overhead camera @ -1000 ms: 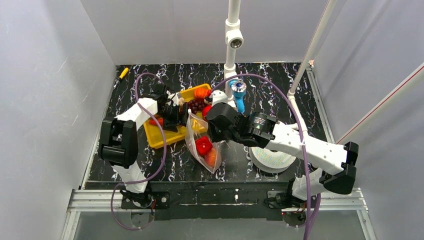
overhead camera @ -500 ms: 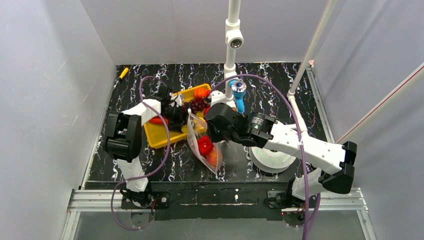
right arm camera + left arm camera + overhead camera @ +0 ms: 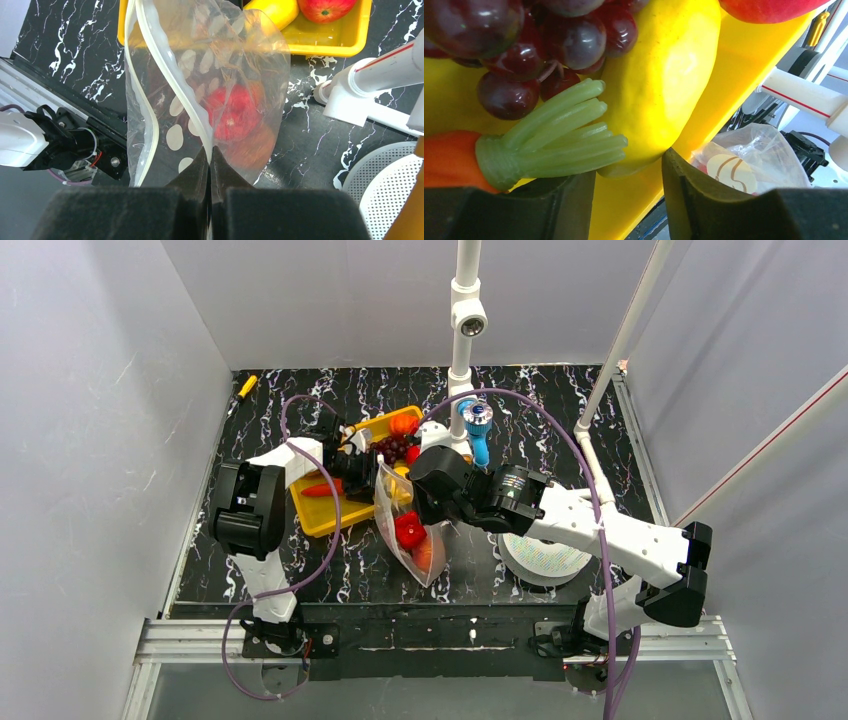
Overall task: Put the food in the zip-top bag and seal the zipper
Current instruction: Pick up the fake fruit from the bin, then place the fake fruit in the zipper food storage bag.
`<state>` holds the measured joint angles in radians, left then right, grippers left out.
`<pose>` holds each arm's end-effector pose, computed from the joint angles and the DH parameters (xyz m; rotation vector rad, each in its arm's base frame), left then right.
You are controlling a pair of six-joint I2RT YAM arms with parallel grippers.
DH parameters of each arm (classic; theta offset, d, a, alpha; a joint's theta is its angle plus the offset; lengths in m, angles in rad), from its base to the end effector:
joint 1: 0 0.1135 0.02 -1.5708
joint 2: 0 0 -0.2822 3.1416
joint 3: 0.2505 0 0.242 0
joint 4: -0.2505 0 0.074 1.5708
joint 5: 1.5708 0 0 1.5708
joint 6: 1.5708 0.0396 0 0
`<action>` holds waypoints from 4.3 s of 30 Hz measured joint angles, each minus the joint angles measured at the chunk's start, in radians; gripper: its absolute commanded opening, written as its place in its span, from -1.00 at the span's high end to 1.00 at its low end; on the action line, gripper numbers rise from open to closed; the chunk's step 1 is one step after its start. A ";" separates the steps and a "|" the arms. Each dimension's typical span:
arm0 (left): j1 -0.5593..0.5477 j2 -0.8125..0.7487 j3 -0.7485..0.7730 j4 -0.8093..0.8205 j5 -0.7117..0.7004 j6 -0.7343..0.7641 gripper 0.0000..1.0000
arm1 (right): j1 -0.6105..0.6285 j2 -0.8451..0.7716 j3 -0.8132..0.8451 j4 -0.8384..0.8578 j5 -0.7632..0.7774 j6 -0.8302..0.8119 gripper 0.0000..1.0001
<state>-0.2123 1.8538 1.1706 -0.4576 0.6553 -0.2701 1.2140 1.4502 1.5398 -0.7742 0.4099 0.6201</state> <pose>0.3492 -0.1000 0.1872 0.1224 2.7060 -1.0325 0.1194 0.2753 0.4046 -0.4434 2.2030 0.5598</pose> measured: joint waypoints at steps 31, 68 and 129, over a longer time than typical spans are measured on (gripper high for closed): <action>-0.011 -0.173 -0.028 -0.036 -0.129 0.061 1.00 | 0.000 0.027 0.030 -0.012 0.006 -0.022 0.97; 0.002 -1.235 0.086 -0.429 -0.198 -0.332 1.00 | 0.000 0.170 0.206 -0.015 0.050 -0.029 0.97; 0.002 -1.272 -0.301 -0.229 -0.032 -1.040 -0.78 | 0.000 0.129 0.111 0.166 -0.048 -0.033 0.97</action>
<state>-0.2108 0.5821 0.8700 -0.6867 0.6235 -1.3097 1.2140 1.5797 1.6504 -0.6080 0.3616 0.5873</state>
